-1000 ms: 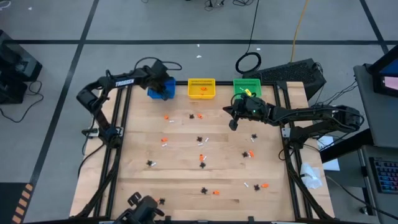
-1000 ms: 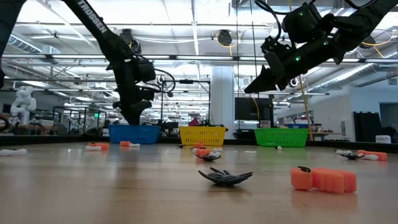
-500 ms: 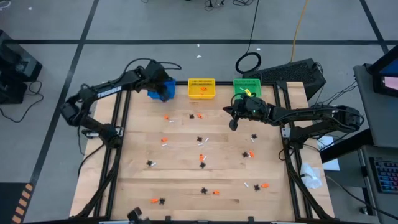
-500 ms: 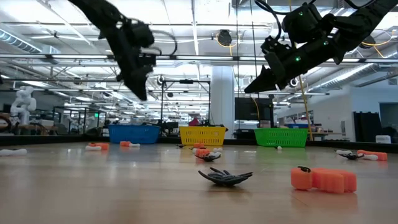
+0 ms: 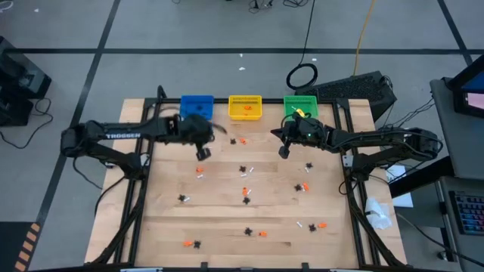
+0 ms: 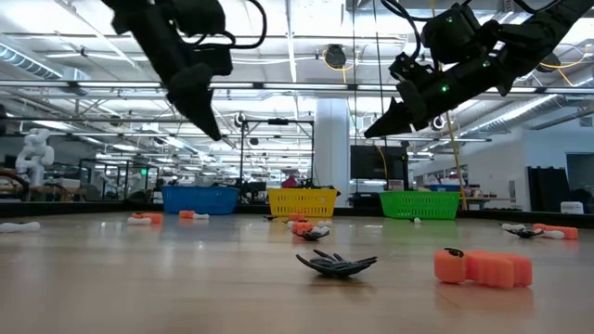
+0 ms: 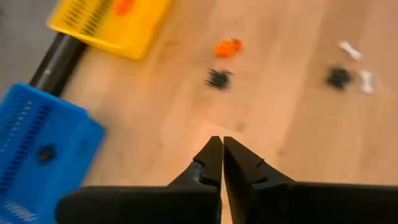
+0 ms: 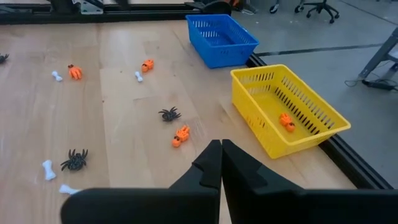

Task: Sort Halloween decoration
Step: Put the white bone toy into the green bin

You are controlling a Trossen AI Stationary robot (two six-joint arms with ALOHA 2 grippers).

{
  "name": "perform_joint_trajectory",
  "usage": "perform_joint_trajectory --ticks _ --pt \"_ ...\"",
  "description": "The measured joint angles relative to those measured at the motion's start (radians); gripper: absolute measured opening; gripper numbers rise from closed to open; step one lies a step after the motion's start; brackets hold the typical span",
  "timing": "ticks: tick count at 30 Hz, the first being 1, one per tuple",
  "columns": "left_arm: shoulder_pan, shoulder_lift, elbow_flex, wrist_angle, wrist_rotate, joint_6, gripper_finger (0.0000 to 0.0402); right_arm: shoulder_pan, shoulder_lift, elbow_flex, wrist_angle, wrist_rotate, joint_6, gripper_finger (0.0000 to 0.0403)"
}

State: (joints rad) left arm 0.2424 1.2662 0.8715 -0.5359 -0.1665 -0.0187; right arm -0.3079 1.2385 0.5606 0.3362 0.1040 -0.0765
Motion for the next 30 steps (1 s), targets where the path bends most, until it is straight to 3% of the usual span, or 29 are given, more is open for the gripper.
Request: perform_joint_trajectory --ticks 15,24,30 --pt "-0.329 0.001 -0.045 -0.171 0.005 -0.304 0.0 -0.001 0.0 0.05 0.079 -0.003 -0.071 0.0" --pt "-0.399 0.13 -0.045 -0.174 0.028 -0.367 0.0005 -0.001 0.0 0.066 0.078 -0.003 -0.083 0.0" --pt "-0.402 0.232 -0.045 -0.149 0.023 -0.361 0.0056 -0.001 0.0 0.067 0.076 -0.004 -0.083 0.0"
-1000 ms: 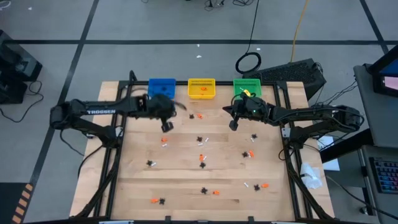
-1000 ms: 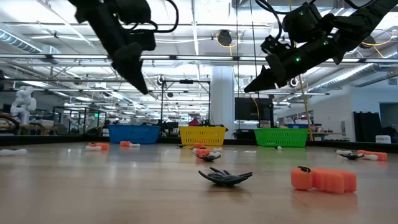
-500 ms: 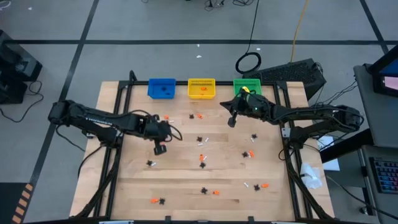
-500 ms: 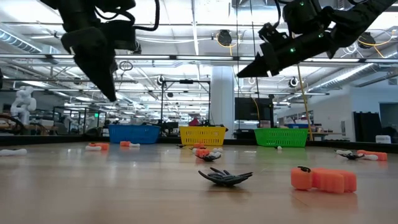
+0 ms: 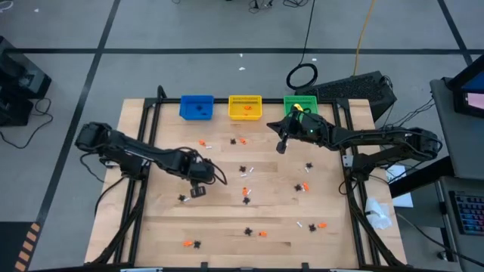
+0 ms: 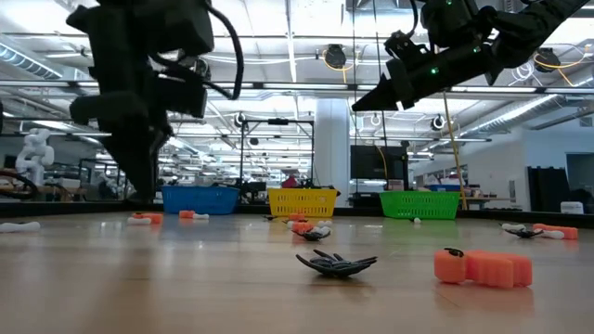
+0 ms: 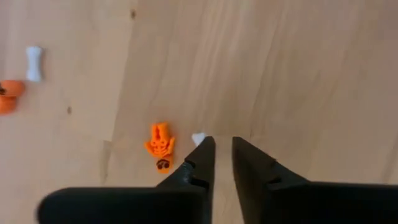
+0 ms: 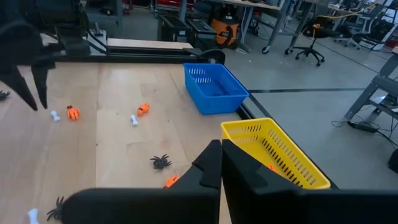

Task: Sort Halloween decoration
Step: Put the white bone toy into the green bin

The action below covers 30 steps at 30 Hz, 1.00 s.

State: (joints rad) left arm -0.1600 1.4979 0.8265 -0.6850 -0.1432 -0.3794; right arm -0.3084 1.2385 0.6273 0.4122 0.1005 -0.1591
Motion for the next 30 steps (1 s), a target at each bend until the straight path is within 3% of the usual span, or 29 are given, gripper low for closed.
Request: perform_joint_trajectory --ticks 6,16,30 --pt "0.017 0.088 0.0 -0.004 -0.001 -0.05 0.0102 0.0 0.0 0.0 -0.006 0.0 0.0 0.0" --pt "0.056 0.123 -0.023 0.03 0.019 -0.086 0.0106 0.0 0.0 0.0 -0.008 0.0 0.001 0.0" --pt "0.06 0.102 -0.083 0.117 0.051 0.005 0.0008 0.0 0.0 0.0 -0.006 0.001 -0.001 0.0"
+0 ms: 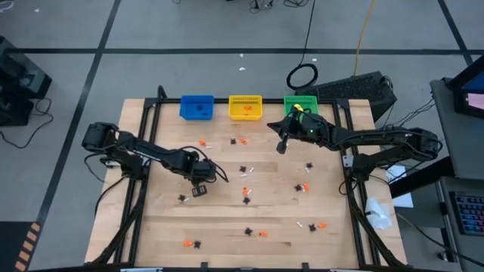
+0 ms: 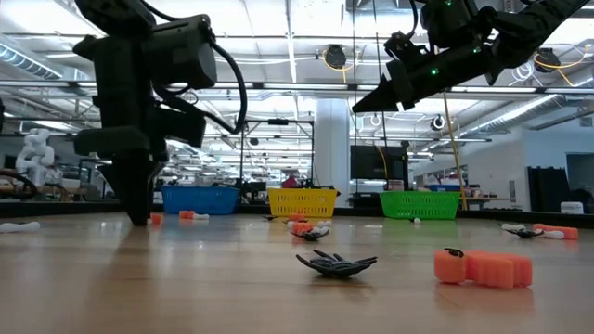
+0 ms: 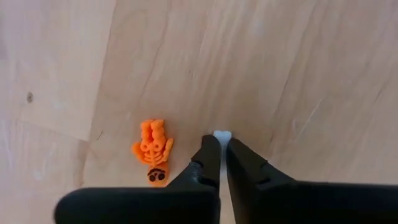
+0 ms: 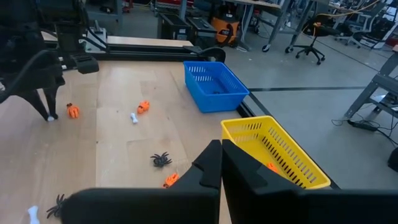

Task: Sort Halloween decoration
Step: Put the white bone toy into the green bin

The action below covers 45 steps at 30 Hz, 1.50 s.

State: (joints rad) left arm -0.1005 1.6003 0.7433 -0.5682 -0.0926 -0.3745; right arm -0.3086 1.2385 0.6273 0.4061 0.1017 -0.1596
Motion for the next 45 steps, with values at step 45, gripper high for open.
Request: perform_joint_trajectory --ticks 45 --pt "0.325 0.104 0.21 0.974 0.131 0.256 0.0003 -0.063 -0.34 0.0 -0.171 0.029 -0.09 0.0"
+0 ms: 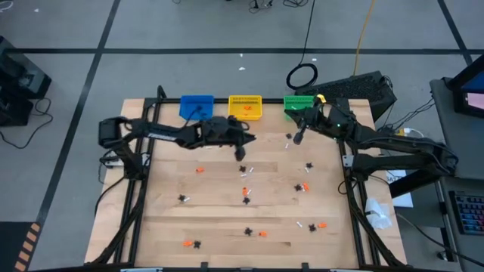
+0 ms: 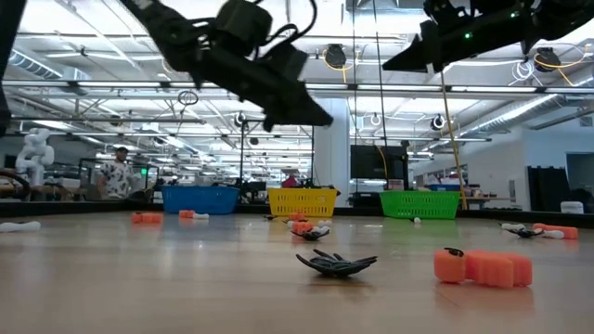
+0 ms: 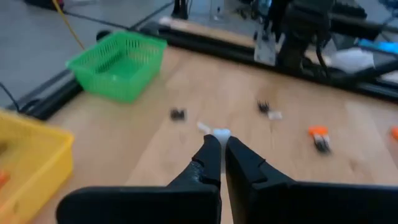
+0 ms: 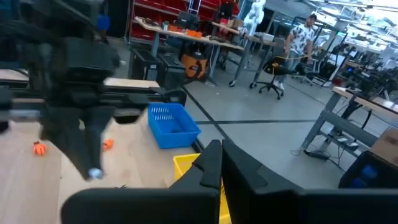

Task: Sort Halloween decoration
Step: Put the white bone toy into the green bin

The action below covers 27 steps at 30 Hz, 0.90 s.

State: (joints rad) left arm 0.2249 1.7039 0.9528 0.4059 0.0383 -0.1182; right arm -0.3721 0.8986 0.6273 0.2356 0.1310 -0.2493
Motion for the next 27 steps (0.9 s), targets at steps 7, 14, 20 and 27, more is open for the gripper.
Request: perform_joint_trajectory --ticks 7,14,20,27 --pt "0.027 0.163 0.166 0.06 0.01 -0.003 0.0003 0.0 -0.011 0.0 -0.061 -0.001 0.027 0.0" --pt "0.034 0.331 0.322 0.063 0.012 -0.03 0.0003 0.0 -0.011 0.0 -0.062 -0.001 0.042 0.0" --pt "0.043 0.446 0.429 0.083 0.011 -0.067 0.0003 0.001 -0.011 0.0 -0.061 -0.001 0.051 0.0" --pt "0.074 0.586 0.625 0.07 -0.002 -0.087 0.0003 0.001 -0.011 0.0 -0.061 -0.001 0.047 0.0"
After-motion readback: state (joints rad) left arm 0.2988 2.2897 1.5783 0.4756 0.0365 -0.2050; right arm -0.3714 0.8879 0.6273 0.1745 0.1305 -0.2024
